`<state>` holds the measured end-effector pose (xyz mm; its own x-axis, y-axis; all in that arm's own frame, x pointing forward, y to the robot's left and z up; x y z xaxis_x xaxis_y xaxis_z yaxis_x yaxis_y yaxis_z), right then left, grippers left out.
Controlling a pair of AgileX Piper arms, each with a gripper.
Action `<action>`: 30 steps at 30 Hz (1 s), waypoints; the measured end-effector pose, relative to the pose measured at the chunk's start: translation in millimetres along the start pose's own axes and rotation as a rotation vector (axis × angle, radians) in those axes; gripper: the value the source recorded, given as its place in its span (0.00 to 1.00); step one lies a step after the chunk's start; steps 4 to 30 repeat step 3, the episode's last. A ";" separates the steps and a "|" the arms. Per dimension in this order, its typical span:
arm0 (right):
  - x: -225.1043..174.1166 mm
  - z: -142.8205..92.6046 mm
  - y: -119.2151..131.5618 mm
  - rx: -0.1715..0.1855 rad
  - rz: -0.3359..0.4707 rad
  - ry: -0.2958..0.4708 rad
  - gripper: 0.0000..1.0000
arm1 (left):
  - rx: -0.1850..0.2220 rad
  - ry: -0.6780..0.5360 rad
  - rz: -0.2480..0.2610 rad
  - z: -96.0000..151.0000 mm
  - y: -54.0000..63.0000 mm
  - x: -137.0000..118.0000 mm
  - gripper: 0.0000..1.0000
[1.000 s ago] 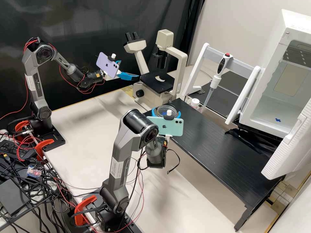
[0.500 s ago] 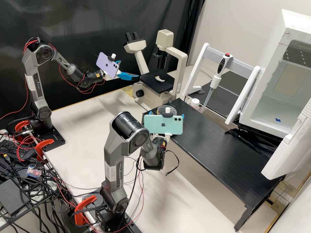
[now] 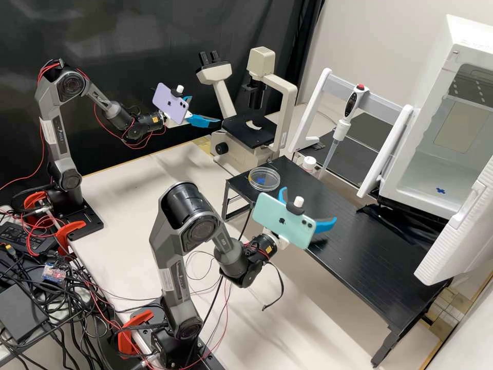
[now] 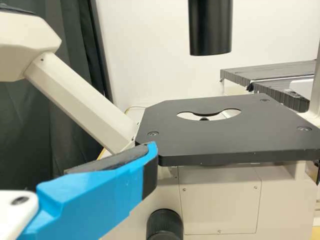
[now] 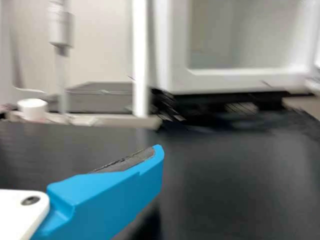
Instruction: Move the petri dish to the bench
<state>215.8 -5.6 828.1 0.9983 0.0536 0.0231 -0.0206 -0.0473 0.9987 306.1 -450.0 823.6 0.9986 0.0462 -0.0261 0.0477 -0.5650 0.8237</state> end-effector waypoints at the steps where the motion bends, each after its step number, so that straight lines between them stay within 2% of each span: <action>1: -1.4 1.9 0.5 0.006 0.004 -0.011 1.00 | 0.000 0.000 0.000 0.0 0.0 0.0 1.00; 3: -7.6 10.3 3.5 0.037 0.021 -0.056 1.00 | 0.000 0.000 0.000 0.0 0.0 0.0 1.00; 30: -7.6 10.3 3.5 0.037 0.021 -0.056 1.00 | 0.000 0.000 0.000 0.0 0.0 0.0 1.00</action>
